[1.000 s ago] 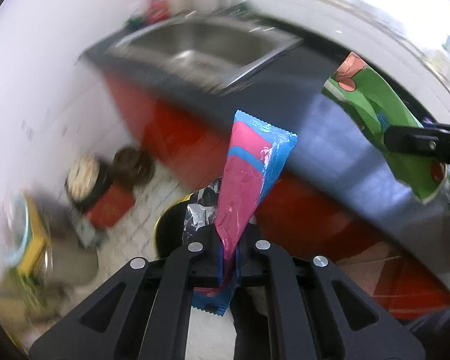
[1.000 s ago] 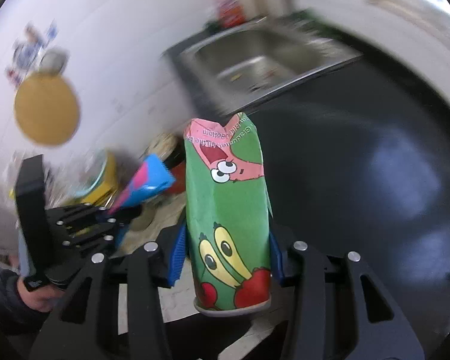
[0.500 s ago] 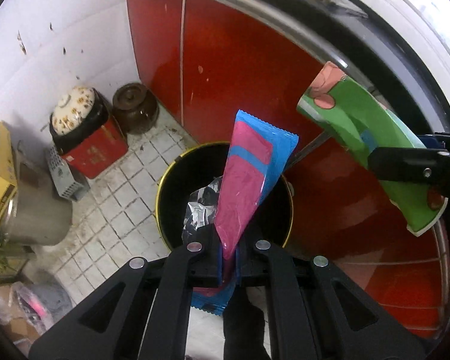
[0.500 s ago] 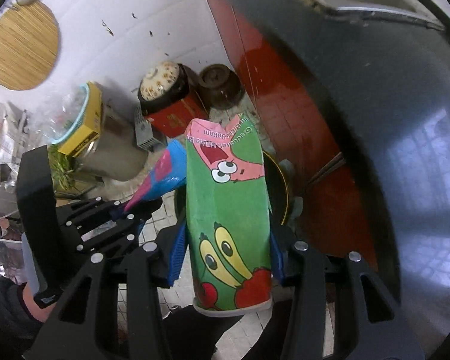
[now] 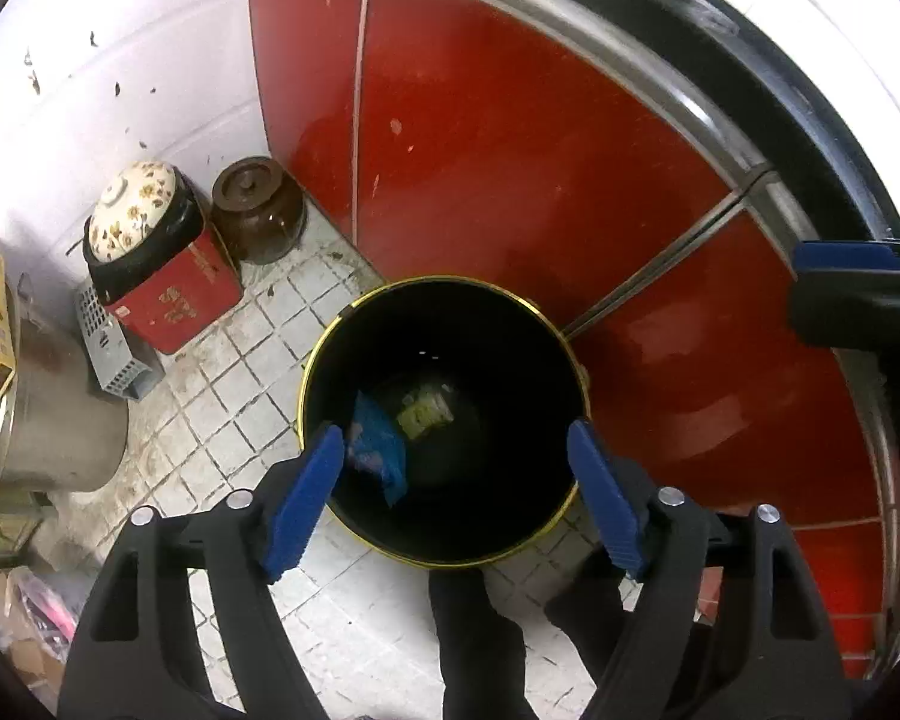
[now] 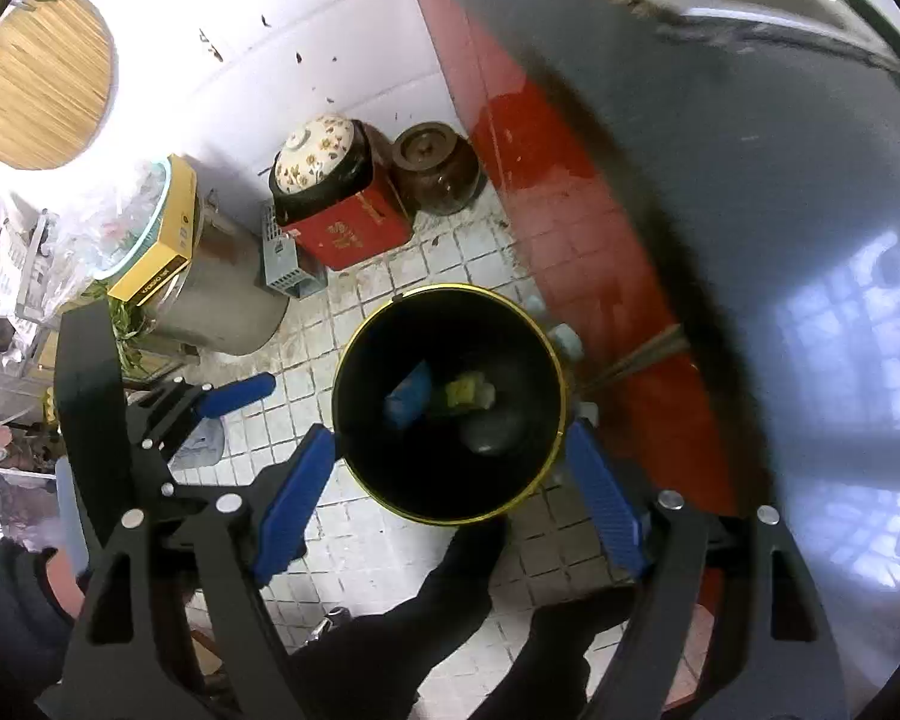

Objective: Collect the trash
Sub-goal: 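Carry both items over the floor bin and open both tools to drop them, then move both tools back over the countertop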

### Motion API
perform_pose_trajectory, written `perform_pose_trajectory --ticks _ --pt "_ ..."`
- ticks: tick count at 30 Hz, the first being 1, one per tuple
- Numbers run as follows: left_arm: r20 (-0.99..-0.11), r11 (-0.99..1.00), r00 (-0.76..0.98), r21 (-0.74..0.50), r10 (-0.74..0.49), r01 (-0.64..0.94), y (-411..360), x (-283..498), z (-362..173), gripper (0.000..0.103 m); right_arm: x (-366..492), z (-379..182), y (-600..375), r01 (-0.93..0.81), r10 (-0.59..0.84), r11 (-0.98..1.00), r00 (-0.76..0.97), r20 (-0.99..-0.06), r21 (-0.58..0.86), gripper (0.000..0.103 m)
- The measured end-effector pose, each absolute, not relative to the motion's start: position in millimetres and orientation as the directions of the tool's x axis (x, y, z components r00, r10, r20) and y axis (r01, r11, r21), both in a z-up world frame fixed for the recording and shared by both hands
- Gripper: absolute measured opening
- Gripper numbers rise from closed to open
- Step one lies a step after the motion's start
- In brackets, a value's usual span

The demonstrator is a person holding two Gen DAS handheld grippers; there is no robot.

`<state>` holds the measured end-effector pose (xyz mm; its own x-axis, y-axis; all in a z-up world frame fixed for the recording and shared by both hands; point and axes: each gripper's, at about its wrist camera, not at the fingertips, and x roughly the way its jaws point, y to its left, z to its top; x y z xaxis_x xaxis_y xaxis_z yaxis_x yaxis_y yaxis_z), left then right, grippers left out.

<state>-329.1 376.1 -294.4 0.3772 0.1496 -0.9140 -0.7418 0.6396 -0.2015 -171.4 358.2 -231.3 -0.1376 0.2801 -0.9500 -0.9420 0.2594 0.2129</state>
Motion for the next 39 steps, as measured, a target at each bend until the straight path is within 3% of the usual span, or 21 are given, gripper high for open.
perform_pose_trajectory --ticks 7,12,14,20,27,32,39 --pt "-0.89 0.65 0.417 -0.21 0.182 -0.73 349 -322 -230 0.084 -141 -146 289 -0.917 0.422 0.323 -0.084 -0.903 0.236 0.086" --pt "-0.859 0.751 0.472 -0.175 0.2 -0.637 310 -271 -153 0.096 -93 -82 205 -0.862 0.505 0.467 0.079 -0.86 0.195 0.09" --pt "-0.848 0.8 0.495 -0.161 0.188 -0.579 293 -241 -131 0.096 -68 -60 163 -0.818 0.511 0.548 0.162 -0.844 0.175 0.091" --pt "-0.806 0.935 0.584 -0.125 0.1 -0.333 211 -122 -74 0.096 -6 -18 25 -0.613 0.427 0.784 0.417 -0.802 0.098 0.094" --pt "-0.771 0.987 0.634 -0.138 -0.059 -0.076 100 -10 -41 0.096 38 -5 -140 -0.341 0.294 0.934 0.562 -0.773 0.108 0.094" --pt "-0.781 0.995 0.617 -0.089 -0.092 0.035 39 28 -41 0.096 57 -6 -224 -0.194 0.196 0.976 0.61 -0.767 0.095 0.094" --pt "-0.8 0.995 0.592 -0.055 -0.092 0.08 2 75 -47 0.096 88 -18 -265 -0.152 0.182 0.982 0.609 -0.772 0.112 0.094"
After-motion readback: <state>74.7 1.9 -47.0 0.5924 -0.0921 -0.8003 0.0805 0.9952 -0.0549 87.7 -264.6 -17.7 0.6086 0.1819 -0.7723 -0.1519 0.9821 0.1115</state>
